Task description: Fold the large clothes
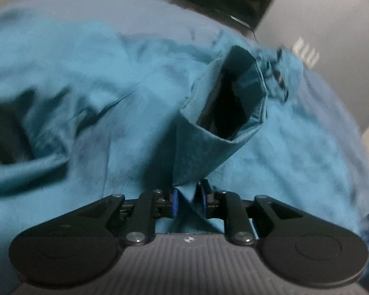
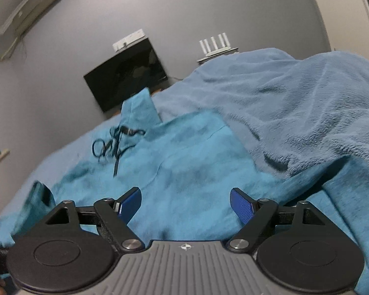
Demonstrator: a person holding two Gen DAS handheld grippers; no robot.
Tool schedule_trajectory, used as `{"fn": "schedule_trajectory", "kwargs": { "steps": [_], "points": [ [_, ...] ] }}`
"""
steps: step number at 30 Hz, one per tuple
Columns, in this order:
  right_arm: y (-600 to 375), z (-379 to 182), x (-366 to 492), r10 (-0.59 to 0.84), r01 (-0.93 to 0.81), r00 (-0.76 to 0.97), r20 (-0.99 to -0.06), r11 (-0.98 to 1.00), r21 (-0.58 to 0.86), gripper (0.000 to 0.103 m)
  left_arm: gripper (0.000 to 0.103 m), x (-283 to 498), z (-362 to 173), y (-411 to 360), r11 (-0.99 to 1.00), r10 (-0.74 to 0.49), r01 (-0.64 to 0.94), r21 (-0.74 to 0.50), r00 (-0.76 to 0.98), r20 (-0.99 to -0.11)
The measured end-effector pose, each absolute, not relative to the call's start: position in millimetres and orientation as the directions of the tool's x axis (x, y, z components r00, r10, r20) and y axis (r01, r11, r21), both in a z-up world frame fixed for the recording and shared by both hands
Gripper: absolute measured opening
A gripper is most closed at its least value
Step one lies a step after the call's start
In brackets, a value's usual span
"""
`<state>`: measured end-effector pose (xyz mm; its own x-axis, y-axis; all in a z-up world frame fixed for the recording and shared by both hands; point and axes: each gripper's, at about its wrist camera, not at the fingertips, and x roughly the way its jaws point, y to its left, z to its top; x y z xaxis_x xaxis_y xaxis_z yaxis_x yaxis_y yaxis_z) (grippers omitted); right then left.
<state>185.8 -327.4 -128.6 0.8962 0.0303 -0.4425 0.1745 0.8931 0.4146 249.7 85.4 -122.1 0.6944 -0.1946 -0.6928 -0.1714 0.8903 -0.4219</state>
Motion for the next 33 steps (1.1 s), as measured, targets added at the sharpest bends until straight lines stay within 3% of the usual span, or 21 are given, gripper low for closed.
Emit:
{"fn": "schedule_trajectory", "kwargs": {
  "steps": [3, 5, 8, 10, 12, 15, 16, 19, 23, 24, 26, 27, 28, 30, 33],
  "points": [
    [-323.5, -133.4, 187.4, 0.026, 0.176, 0.889, -0.457, 0.903, 0.393, 0.081, 0.034, 245.1, -125.9, 99.5, 0.885, -0.142, -0.229, -0.406, 0.697, -0.703],
    [-320.9, -135.7, 188.3, 0.018, 0.179, 0.886, -0.464, 0.909, 0.377, 0.081, 0.034, 236.3, -121.9, 102.0, 0.892, -0.093, -0.253, -0.375, 0.708, -0.700],
    [-315.6, -137.0, 189.6, 0.006, 0.176, 0.886, -0.464, 0.921, 0.349, 0.081, 0.047, 220.6, -107.1, 92.1, 0.930, -0.036, -0.221, -0.292, 0.739, -0.673],
    [-311.8, -136.9, 191.0, 0.010, 0.165, 0.884, -0.467, 0.928, 0.334, 0.081, 0.068, 212.0, -94.8, 79.2, 0.968, 0.057, -0.196, -0.158, 0.783, -0.619],
    [-306.9, -136.8, 190.9, 0.009, 0.156, 0.886, -0.464, 0.936, 0.315, 0.081, 0.075, 200.5, -79.9, 57.9, 0.980, 0.178, -0.199, 0.018, 0.833, -0.524],
    [-298.2, -133.5, 187.4, 0.024, 0.112, 0.900, -0.435, 0.952, 0.284, 0.083, 0.099, 191.5, -71.8, 28.4, 0.957, 0.253, -0.179, 0.227, 0.898, -0.360],
    [-294.2, -131.5, 186.2, 0.039, 0.086, 0.906, -0.421, 0.958, 0.273, 0.086, 0.100, 192.1, -72.5, 20.4, 0.956, 0.218, -0.131, 0.262, 0.915, -0.340],
    [-278.5, -128.1, 184.8, 0.090, -0.001, 0.912, -0.401, 0.976, 0.219, 0.092, 0.100, 211.1, -83.9, 1.7, 0.954, 0.127, -0.003, 0.301, 0.910, -0.395],
    [-262.3, -138.5, 192.8, 0.111, -0.045, 0.881, -0.459, 0.987, 0.152, 0.093, 0.100, 236.2, -106.2, -2.7, 0.943, 0.192, -0.015, 0.331, 0.839, -0.509],
    [-260.7, -142.3, 195.5, 0.101, -0.038, 0.873, -0.477, 0.989, 0.140, 0.093, 0.098, 234.2, -106.6, 4.7, 0.959, 0.171, -0.015, 0.282, 0.825, -0.539],
    [-260.0, -147.5, 199.6, 0.082, -0.017, 0.860, -0.504, 0.991, 0.132, 0.093, 0.083, 234.2, -103.5, 23.3, 0.992, 0.079, -0.006, 0.127, 0.809, -0.582],
    [-261.3, -148.9, 200.9, 0.079, -0.007, 0.855, -0.513, 0.990, 0.140, 0.093, 0.064, 235.3, -100.1, 35.9, 1.000, 0.016, 0.000, 0.026, 0.797, -0.604],
    [-262.8, -149.5, 201.4, 0.081, -0.003, 0.853, -0.516, 0.989, 0.151, 0.093, 0.036, 234.4, -100.1, 45.6, 0.999, -0.029, 0.003, -0.044, 0.786, -0.618],
    [-263.8, -149.4, 200.9, 0.084, 0.001, 0.854, -0.513, 0.987, 0.163, 0.093, 0.000, 227.4, -100.8, 63.5, 0.992, -0.074, -0.011, -0.125, 0.757, -0.650],
    [-263.9, -147.5, 200.1, 0.076, 0.007, 0.860, -0.504, 0.987, 0.161, 0.093, 0.000, 214.1, -90.8, 79.9, 0.977, -0.144, 0.002, -0.212, 0.744, -0.653]
  ]
}}
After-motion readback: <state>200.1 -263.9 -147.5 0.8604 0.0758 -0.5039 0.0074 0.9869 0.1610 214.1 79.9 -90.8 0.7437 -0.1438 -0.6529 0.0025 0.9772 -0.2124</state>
